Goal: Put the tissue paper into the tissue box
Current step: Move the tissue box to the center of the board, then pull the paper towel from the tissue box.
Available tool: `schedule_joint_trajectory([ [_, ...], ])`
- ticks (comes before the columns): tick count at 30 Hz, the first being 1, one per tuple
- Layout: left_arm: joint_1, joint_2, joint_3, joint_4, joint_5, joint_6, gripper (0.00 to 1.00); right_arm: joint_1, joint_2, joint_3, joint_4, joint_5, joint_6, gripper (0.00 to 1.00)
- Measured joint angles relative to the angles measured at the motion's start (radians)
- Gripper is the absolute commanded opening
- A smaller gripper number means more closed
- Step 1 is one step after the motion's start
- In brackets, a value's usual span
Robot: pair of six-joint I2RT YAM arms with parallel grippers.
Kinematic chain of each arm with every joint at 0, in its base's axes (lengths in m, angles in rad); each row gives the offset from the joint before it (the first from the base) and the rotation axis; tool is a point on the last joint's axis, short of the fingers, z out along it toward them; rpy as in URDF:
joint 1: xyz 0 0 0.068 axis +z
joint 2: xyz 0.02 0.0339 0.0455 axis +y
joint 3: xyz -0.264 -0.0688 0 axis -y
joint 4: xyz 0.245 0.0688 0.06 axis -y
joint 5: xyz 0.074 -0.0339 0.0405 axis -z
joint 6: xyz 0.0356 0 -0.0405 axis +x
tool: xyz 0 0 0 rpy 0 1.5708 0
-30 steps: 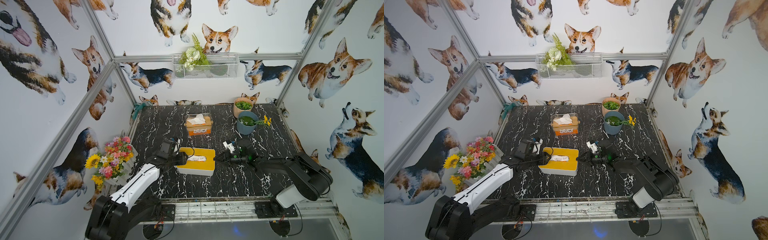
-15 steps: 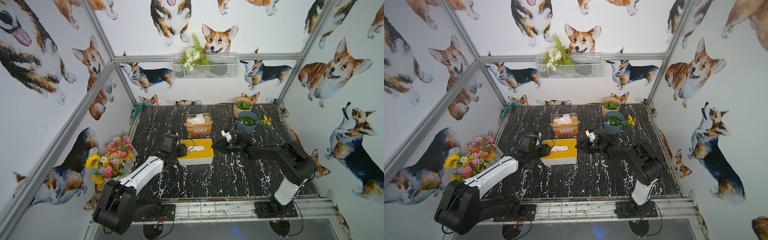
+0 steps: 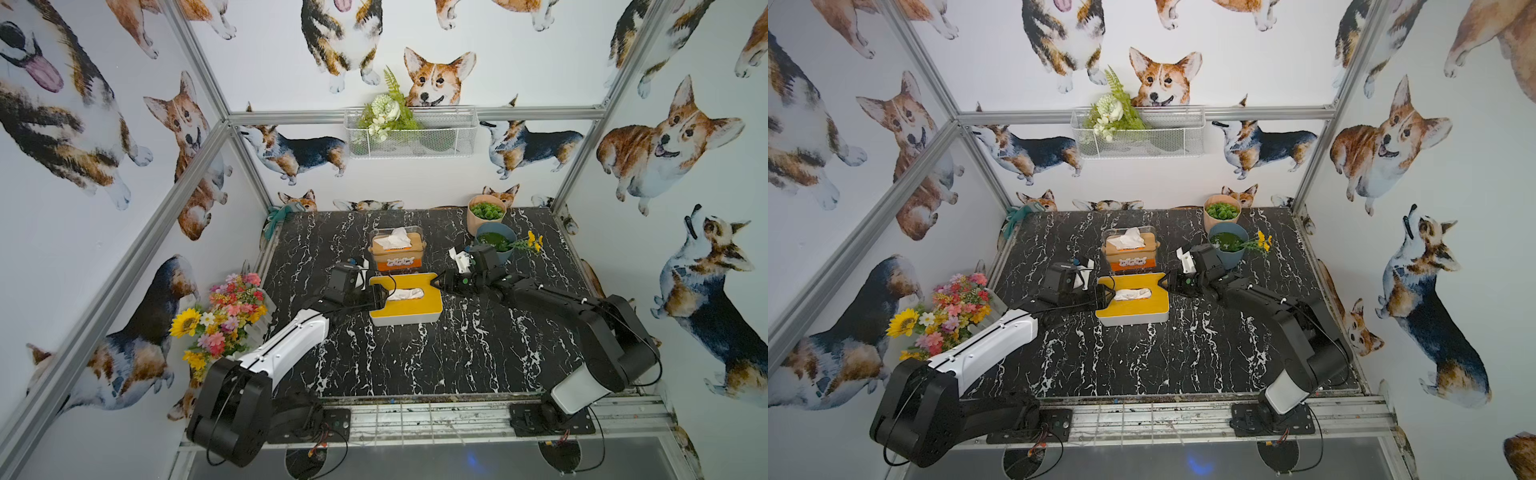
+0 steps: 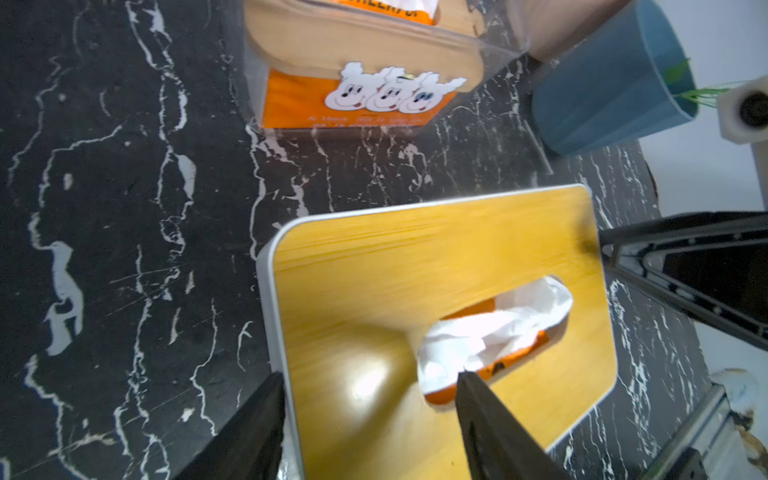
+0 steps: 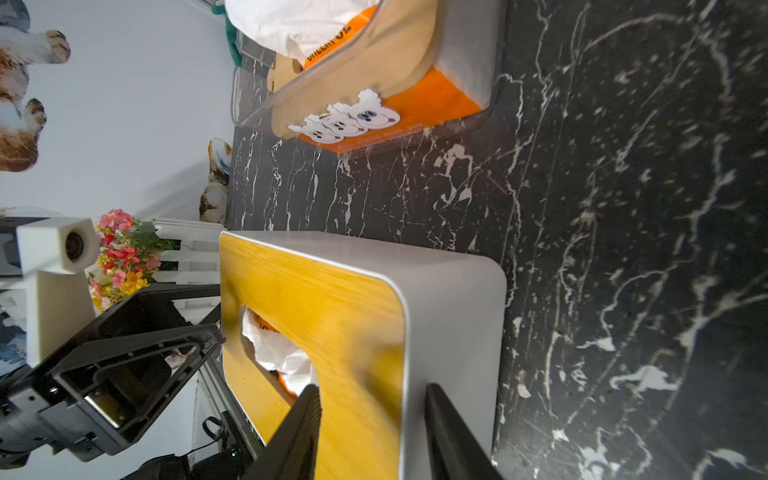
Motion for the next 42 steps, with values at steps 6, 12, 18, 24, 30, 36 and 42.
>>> schedule_joint_trajectory([
  [6,-0.002,-0.042,0.000,0.006,0.042,0.014,0.77,0.000,-0.045,0.037,-0.071,0.044,-0.101,0.53],
  [12,-0.002,-0.151,0.001,-0.029,0.035,0.047,0.86,0.016,-0.050,0.081,-0.085,0.026,-0.183,0.73],
  [18,0.004,-0.317,-0.021,-0.078,-0.029,0.097,1.00,0.124,0.032,0.242,-0.103,0.019,-0.375,0.73],
  [24,0.011,-0.467,-0.089,-0.103,-0.097,0.124,1.00,0.204,0.205,0.467,-0.229,0.047,-0.666,0.68],
  [30,0.016,-0.525,-0.136,-0.104,-0.138,0.133,1.00,0.209,0.353,0.634,-0.393,0.111,-0.890,0.65],
  [36,0.017,-0.518,-0.145,-0.116,-0.157,0.133,1.00,0.210,0.391,0.668,-0.529,0.129,-1.017,0.64],
  [42,0.017,-0.518,-0.145,-0.121,-0.161,0.133,1.00,0.210,0.393,0.652,-0.568,0.140,-1.070,0.58],
])
